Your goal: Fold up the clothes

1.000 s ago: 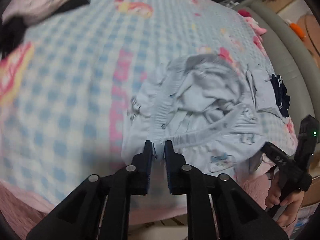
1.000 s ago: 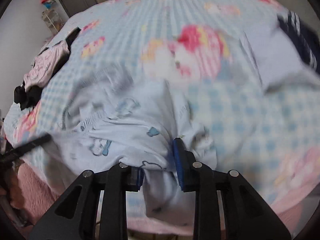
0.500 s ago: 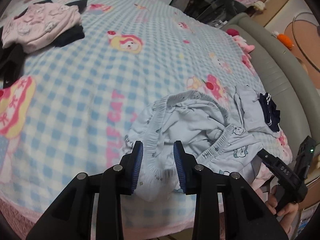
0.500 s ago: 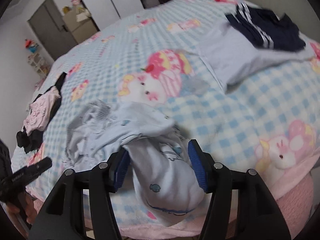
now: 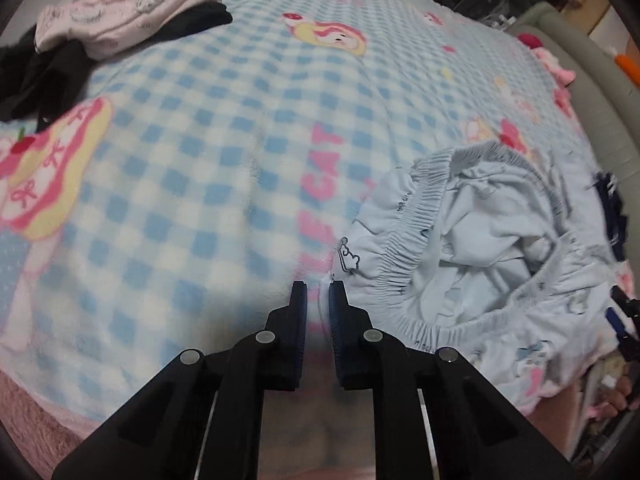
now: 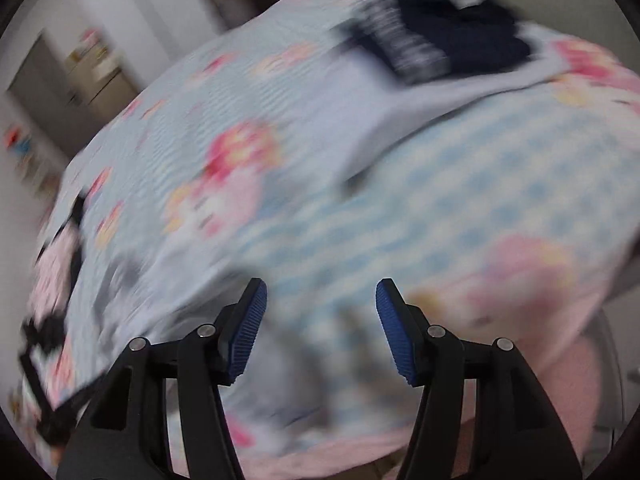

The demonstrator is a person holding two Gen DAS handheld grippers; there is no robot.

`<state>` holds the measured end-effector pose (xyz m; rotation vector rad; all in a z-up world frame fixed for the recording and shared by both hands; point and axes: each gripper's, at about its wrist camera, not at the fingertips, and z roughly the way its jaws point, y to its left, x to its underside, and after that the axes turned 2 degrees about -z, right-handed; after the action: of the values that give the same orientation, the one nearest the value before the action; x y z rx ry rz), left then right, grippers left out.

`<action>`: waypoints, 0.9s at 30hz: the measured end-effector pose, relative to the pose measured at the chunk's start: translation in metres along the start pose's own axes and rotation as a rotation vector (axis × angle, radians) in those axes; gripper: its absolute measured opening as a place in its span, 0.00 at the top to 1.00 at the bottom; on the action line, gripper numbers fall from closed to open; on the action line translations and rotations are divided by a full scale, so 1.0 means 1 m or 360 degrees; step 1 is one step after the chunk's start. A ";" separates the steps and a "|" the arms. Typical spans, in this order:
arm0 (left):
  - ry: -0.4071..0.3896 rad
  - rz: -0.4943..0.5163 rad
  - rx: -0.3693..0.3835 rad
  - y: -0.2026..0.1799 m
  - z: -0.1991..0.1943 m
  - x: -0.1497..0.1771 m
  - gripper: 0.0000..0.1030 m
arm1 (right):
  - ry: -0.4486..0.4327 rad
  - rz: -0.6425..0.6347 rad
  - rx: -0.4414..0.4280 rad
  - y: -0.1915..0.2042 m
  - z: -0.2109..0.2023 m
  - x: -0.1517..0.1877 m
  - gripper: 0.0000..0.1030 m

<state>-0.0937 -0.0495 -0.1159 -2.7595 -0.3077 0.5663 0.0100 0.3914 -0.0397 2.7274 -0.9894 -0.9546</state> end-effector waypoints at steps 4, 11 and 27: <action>-0.0079 0.0061 0.0152 -0.015 -0.011 -0.004 0.75 | 0.0030 -0.0171 -0.0352 0.035 -0.011 -0.003 0.43; 0.0008 0.0209 0.0063 -0.048 0.021 -0.009 0.53 | 0.0231 -0.0707 -0.0391 0.170 0.038 0.033 0.39; -0.0163 0.0218 0.0126 -0.034 -0.009 -0.017 0.48 | 0.0160 -0.0789 -0.0065 0.148 0.047 0.051 0.81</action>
<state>-0.1106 -0.0247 -0.0902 -2.6942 -0.1164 0.7393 -0.0688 0.2497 -0.0632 3.0086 -0.2699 -0.8649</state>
